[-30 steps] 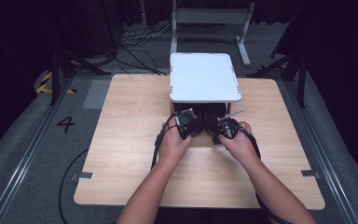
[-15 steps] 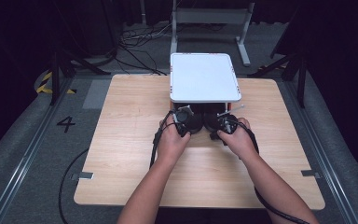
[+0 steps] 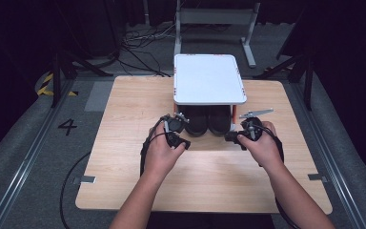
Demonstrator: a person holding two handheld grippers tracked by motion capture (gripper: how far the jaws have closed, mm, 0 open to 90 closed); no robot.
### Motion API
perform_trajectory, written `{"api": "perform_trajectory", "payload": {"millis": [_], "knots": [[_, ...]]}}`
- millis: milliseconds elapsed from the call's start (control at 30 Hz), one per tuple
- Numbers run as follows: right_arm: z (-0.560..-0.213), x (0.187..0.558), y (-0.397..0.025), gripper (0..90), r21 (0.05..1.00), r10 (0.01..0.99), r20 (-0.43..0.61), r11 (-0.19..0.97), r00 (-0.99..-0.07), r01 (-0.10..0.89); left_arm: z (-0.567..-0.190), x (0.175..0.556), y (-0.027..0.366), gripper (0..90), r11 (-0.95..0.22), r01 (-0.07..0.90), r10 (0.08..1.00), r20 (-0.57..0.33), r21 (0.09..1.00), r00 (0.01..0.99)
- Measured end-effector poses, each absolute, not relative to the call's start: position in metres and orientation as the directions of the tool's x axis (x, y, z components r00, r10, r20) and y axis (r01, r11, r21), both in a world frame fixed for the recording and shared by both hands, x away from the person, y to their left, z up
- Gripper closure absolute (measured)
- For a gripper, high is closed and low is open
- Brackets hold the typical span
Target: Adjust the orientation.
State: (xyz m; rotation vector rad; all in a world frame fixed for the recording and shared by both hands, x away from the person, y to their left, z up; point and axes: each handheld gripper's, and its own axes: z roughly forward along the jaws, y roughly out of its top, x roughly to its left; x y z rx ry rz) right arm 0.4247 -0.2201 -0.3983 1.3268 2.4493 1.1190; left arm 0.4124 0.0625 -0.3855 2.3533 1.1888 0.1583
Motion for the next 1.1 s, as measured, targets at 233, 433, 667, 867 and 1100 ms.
{"api": "perform_trajectory", "payload": {"millis": [233,433,667,867,1100], "knots": [[-0.385,0.405,-0.255,66.4,0.701,0.794,0.209,0.285,-0.571,0.654,-0.372,0.394,0.098,40.4,-0.496,0.7,0.766,-0.121,0.514,0.632],[-0.377,0.398,-0.284,59.2,0.719,0.816,0.226,0.228,-0.531,0.656,-0.367,0.387,0.124,34.2,-0.478,0.695,0.777,-0.11,0.537,0.62],[-0.369,0.391,-0.31,56.8,0.74,0.832,0.225,0.193,-0.508,0.644,-0.371,0.377,0.163,27.4,-0.486,0.693,0.805,-0.036,0.532,0.592],[-0.372,0.39,-0.32,57.1,0.733,0.838,0.233,0.181,-0.492,0.656,-0.376,0.371,0.191,27.1,-0.45,0.713,0.828,-0.047,0.538,0.559],[-0.375,0.389,-0.332,57.1,0.728,0.849,0.23,0.173,-0.475,0.664,-0.389,0.366,0.22,27.2,-0.409,0.754,0.865,-0.046,0.514,0.5]]}}
